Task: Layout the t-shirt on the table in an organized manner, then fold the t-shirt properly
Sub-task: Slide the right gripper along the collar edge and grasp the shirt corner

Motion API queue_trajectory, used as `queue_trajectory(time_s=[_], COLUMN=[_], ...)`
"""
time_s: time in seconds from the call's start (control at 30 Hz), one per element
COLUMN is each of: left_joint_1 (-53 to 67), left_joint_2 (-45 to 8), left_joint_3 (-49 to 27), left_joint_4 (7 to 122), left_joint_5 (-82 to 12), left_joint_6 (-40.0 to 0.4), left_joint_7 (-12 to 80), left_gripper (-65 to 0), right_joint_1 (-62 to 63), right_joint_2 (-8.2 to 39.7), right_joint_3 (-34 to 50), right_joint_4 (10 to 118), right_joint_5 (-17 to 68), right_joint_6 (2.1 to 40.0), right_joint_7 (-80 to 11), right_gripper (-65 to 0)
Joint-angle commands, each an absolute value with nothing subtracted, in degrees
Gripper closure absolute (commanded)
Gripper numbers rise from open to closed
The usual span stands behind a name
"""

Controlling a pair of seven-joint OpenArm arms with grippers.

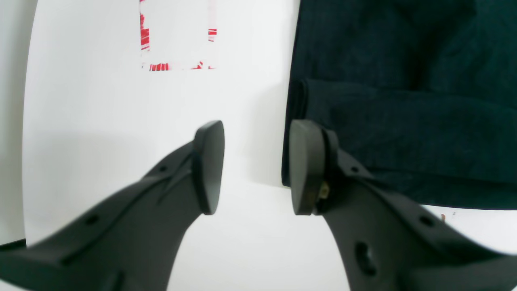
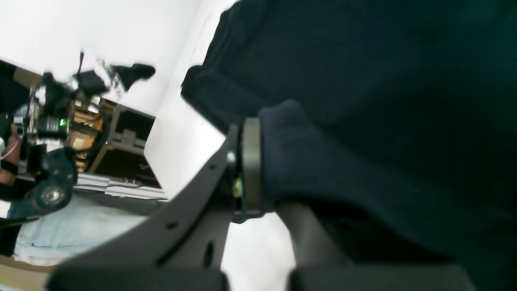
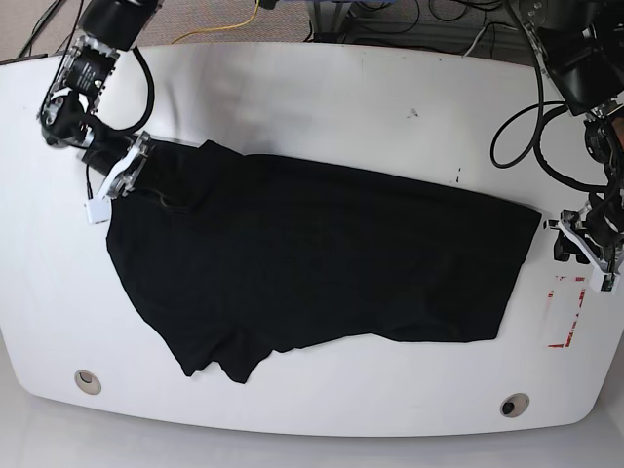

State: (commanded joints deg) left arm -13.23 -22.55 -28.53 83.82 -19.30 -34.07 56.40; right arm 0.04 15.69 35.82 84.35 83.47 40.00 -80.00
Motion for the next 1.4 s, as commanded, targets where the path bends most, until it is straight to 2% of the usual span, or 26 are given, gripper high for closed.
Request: queue_trajectory(time_s=[0.5,0.57,0.63,0.77,1.0,1.23,1.4], left_joint_1=[-13.2,-13.2,-13.2,-13.2,-13.2,-13.5,-13.6], left_joint_2=[-22.4,-22.4,-22.4,-22.3,-22.2,-22.2,-22.2], left_joint_3=[-28.5,-28.5,-28.5,-28.5,-28.5,-28.5,-28.5], left_joint_4=[83.7,83.7,83.7,83.7,83.7,83.7,83.7], left_joint_5=[-19.3,-19.3,-19.3,-19.3,-19.3,-19.3,-19.4], left_joint_6=[-34.1,-34.1,-34.1,-34.1,-34.1,-34.1,-34.1], left_joint_7=[56.4,56.4,56.4,56.3,56.2,56.2,56.1], left_gripper=[-25.1,-25.1,-25.1,-25.1,-25.1,-25.1,-25.1], right_joint_1=[6.6,7.5,9.0,11.8,16.0,13.2,10.5], right_joint_2=[18.2,18.2,18.2,18.2,18.2,22.4,26.2], right_joint_3=[35.6,35.6,35.5,35.0,34.9,34.9,34.9], right_joint_4=[72.9,72.0,70.5,70.5,70.2,70.3,70.4], right_joint_5=[83.4,83.4,82.4,78.1,70.1,70.3,70.0], right_joint_6=[40.0,40.0,40.0,40.0,40.0,40.0,40.0], right_joint_7=[-80.0,-80.0,-80.0,-80.0,-80.0,-80.0,-80.0], right_gripper=[-1.3,-4.0,-14.0,-27.0,-37.9,-53.7,-56.9])
